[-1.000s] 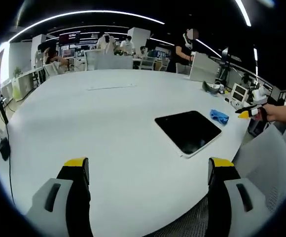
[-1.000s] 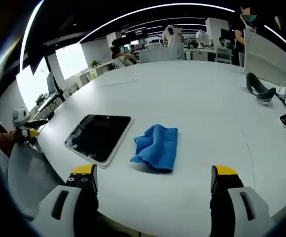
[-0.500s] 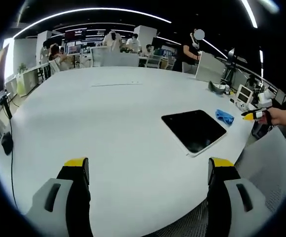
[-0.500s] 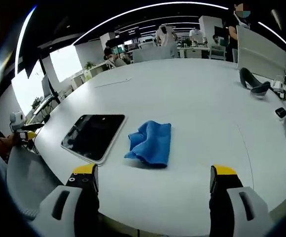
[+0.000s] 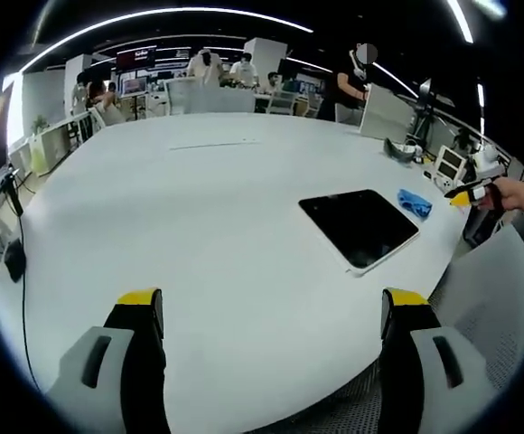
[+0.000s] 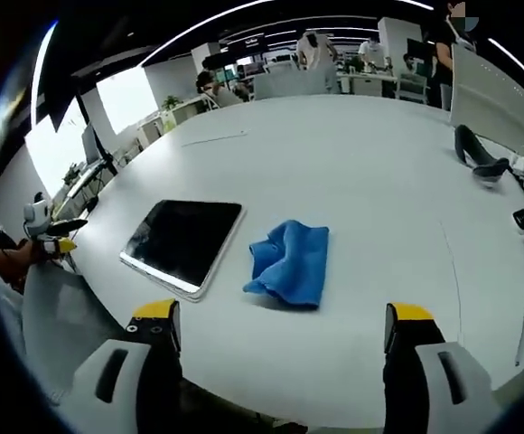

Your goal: Wipe the mirror surface with the cleaning cloth until all visible marks leave the cleaned area.

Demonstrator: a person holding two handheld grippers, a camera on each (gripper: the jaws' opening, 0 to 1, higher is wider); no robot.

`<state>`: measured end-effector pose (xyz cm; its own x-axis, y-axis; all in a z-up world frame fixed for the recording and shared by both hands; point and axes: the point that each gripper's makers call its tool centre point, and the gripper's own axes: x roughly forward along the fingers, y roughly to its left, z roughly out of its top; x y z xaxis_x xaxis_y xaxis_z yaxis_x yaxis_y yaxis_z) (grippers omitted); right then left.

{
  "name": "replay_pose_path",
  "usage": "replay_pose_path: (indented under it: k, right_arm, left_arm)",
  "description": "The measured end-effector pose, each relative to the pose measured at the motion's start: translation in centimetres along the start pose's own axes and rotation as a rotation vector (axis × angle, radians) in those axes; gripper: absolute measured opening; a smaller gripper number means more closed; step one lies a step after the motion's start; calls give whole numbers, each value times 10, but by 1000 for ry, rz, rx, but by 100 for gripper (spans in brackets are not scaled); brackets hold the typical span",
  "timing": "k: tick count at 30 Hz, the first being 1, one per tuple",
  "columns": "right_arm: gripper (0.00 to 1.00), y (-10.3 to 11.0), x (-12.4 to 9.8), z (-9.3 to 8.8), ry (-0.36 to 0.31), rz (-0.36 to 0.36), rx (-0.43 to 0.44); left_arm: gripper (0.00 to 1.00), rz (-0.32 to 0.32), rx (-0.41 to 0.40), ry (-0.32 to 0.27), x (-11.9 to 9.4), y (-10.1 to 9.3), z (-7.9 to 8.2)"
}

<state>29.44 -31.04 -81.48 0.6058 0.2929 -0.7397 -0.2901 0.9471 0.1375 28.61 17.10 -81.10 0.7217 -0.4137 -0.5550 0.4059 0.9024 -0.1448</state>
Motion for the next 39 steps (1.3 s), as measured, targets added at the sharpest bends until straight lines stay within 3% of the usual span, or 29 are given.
replay_pose_path:
  k: [1, 4, 7, 9, 14, 16, 18, 22, 25, 28, 34, 39]
  right_arm:
    - [93, -2, 0, -3, 30, -9, -1]
    - [93, -7, 0, 6, 18, -19, 9]
    - [93, -8, -5, 12, 26, -34, 68]
    - [93, -5, -7, 19, 13, -26, 45]
    - [91, -6, -6, 26, 65, -57, 23]
    - [93, 5, -4, 29, 104, -22, -4]
    - [92, 1, -2, 29, 155, -49, -48]
    - [91, 5, 3, 35, 199, -26, -40]
    - [89, 9, 8, 45, 197, -7, -60]
    - [86, 12, 15, 43, 286, 7, -110]
    - [83, 13, 33, 60, 283, -6, -179]
    - [78, 8, 46, 58, 289, -15, -173]
  left_arm:
    - [99, 1, 0, -1, 0, 1, 1]
    - [99, -38, -4, -21, 2, -6, 5]
    - [99, -89, 7, 3, 5, -18, 2]
    - [99, -109, 27, -20, 6, -21, 6]
    - [99, -126, 14, -15, 6, -24, 5]
    - [99, -121, 17, -28, 5, -23, 7]
    - [99, -113, 1, -36, 4, -20, 8]
    - [99, -107, -2, -38, 4, -20, 9]
    - [99, -109, 1, -35, 5, -21, 8]
    - [99, -109, -17, -42, 4, -20, 9]
    - [99, -108, -17, -38, 4, -20, 8]
    - [99, -103, -13, -36, 3, -19, 7]
